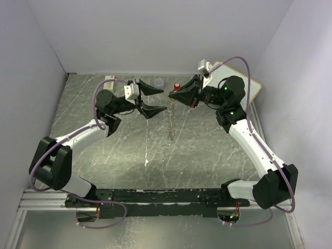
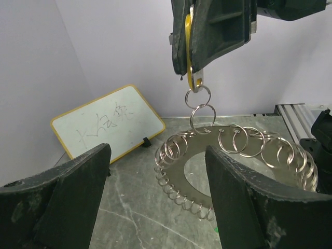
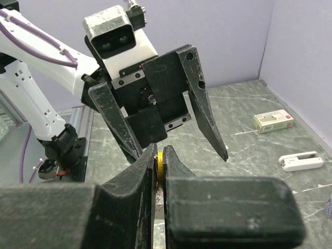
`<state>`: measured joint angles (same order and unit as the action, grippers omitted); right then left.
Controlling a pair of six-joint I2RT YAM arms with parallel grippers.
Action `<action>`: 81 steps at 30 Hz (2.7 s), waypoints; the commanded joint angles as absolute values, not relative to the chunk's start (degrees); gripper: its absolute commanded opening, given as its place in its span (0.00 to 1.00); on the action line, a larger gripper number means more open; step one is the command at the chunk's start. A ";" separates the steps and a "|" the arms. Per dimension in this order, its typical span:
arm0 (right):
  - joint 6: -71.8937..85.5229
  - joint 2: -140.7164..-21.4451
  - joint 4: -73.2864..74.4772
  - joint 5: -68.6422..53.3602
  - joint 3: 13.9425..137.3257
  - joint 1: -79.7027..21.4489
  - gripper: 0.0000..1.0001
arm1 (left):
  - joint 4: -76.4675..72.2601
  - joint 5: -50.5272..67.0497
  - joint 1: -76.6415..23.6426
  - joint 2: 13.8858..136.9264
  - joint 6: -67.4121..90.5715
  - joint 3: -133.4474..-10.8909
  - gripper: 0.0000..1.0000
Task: Put the keys on the keyring
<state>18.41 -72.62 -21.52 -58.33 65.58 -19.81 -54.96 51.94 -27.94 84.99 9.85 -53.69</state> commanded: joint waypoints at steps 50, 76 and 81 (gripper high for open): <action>19.29 -74.40 -24.78 -60.78 67.17 -19.34 0.00 | -65.80 62.85 -32.11 93.38 21.67 -60.98 0.59; 17.66 -72.93 -22.32 -60.97 67.59 -19.28 0.00 | -59.72 61.93 -32.08 90.87 16.22 -59.65 0.62; 17.22 -72.91 -21.77 -60.97 67.72 -19.25 0.00 | -59.05 61.70 -31.97 91.14 15.95 -60.11 0.58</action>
